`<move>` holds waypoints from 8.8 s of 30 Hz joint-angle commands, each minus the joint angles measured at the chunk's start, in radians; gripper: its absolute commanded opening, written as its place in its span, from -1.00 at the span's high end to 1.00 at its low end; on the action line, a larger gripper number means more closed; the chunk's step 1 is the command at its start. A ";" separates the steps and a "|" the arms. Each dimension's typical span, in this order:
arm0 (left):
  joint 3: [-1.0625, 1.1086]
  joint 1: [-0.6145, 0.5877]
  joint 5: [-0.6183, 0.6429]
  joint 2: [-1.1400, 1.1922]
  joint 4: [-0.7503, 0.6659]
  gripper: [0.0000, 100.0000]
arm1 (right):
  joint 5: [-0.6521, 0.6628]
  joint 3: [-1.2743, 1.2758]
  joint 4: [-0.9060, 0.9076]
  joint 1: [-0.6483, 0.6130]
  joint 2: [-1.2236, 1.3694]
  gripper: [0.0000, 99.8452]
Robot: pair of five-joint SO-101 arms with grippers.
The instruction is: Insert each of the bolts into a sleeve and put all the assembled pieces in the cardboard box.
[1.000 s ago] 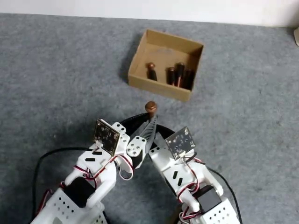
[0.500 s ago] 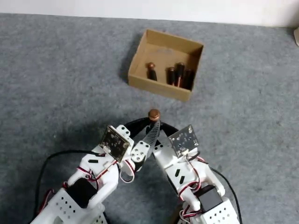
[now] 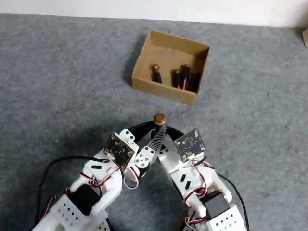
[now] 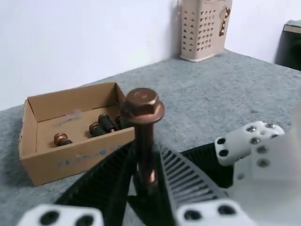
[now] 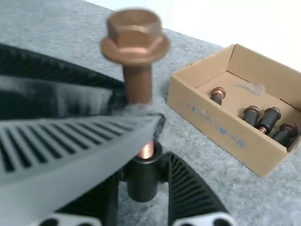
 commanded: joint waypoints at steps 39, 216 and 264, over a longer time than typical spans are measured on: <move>-0.108 -0.367 0.542 0.007 -0.025 0.47 | 0.005 -0.010 -0.033 0.028 -0.010 0.99; 0.147 -0.607 -0.186 -0.255 0.948 0.47 | -0.101 0.193 0.383 0.587 0.001 0.33; 0.147 -0.610 -0.184 -0.255 0.990 0.47 | -0.101 0.189 0.647 0.588 -0.008 0.33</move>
